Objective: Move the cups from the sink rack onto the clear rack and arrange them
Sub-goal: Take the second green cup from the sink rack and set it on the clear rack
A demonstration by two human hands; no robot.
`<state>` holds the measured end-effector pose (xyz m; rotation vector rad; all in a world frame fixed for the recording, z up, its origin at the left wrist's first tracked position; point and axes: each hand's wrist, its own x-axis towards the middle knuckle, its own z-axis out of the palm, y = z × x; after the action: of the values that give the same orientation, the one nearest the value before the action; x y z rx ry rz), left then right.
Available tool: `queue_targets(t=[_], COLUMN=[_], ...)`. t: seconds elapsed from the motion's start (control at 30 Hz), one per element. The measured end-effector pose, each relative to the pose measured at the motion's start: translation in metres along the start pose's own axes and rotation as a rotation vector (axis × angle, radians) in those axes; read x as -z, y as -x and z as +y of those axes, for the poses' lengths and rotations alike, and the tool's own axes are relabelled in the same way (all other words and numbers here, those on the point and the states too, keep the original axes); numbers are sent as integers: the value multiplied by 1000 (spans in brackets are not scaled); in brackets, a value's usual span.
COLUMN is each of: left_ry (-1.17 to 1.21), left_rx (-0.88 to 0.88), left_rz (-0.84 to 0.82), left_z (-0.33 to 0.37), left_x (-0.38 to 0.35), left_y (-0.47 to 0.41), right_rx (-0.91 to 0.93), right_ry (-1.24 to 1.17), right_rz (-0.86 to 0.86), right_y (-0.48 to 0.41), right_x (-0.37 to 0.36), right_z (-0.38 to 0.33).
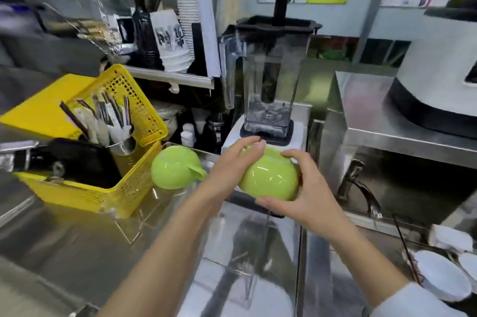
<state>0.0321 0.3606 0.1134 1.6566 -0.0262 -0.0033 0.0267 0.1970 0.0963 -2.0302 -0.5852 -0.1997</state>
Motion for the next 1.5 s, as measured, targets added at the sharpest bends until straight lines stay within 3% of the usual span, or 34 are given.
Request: queue_targets(t=[0.17, 0.47, 0.63, 0.87, 1.1, 1.33, 1.5], left_ry=[-183, -283, -272, -484, -1005, -951, -909], left_rx=[114, 107, 107, -47, -257, -478, -462], left_rz=[28, -1, -15, -29, 126, 25, -125], left_z=[-27, -64, -69, -68, -56, -33, -35], left_x=[28, 37, 33, 28, 26, -49, -130], left_y=[-20, -40, -39, -39, -30, -23, -20], right_rx=[49, -5, -19, 20, 57, -49, -175], right_ry=[220, 390, 616, 659, 561, 546, 614], right_rz=[0, -111, -163, -216, -132, 75, 87], right_y=[-10, -20, -24, -22, -10, 21, 65], right_x=[-45, -67, -71, -66, -43, 22, 80], right_z=[8, 23, 26, 27, 32, 50, 86])
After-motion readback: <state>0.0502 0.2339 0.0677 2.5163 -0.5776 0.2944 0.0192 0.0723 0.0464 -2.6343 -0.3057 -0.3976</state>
